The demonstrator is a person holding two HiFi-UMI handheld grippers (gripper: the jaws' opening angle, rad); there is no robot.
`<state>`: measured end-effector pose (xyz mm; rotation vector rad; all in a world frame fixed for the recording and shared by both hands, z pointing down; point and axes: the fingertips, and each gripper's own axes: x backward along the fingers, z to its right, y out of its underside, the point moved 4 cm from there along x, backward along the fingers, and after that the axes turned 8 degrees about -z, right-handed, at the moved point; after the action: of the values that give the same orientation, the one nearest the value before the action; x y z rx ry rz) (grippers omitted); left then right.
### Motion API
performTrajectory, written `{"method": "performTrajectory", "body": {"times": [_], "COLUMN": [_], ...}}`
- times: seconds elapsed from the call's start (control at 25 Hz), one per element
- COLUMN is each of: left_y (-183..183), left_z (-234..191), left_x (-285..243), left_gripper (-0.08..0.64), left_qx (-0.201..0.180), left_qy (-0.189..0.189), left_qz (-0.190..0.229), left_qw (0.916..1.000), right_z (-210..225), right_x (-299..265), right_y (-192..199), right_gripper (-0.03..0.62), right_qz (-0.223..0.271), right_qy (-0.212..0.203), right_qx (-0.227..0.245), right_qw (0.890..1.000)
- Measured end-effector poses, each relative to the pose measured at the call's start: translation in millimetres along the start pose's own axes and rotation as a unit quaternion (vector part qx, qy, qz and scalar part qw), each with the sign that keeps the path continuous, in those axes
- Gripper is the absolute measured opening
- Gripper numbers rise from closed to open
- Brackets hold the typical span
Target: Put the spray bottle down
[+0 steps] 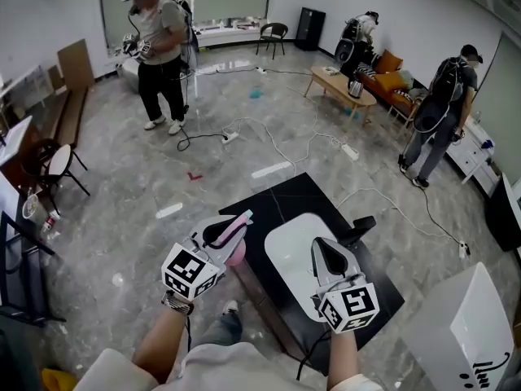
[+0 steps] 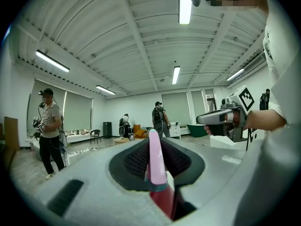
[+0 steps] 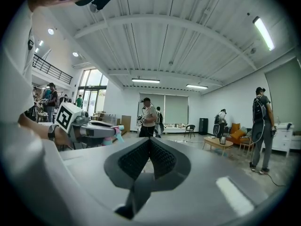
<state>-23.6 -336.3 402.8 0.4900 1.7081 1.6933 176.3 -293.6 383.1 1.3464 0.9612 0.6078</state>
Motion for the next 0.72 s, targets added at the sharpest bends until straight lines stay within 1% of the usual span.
{"method": "performTrajectory", "body": {"times": [0.32, 0.6, 0.72], "left_y": [18, 37, 45], "left_z": [-53, -83, -97], "left_x": [-32, -63, -75], "left_gripper": [0.078, 0.078, 0.078], "left_qx": [0.005, 0.003, 0.005], "left_qy": [-0.004, 0.008, 0.013], "left_qz": [-0.010, -0.011, -0.015], "left_qw": [0.9999, 0.9999, 0.9998], "right_z": [8, 13, 14], "right_x": [-64, -107, -122], "right_y": [3, 17, 17], "right_gripper": [0.008, 0.008, 0.008], "right_qz": [-0.009, -0.024, -0.025], "right_qy": [-0.013, -0.015, -0.016], "right_qx": [0.001, -0.008, -0.009], "right_qw": [1.000, 1.000, 1.000]}}
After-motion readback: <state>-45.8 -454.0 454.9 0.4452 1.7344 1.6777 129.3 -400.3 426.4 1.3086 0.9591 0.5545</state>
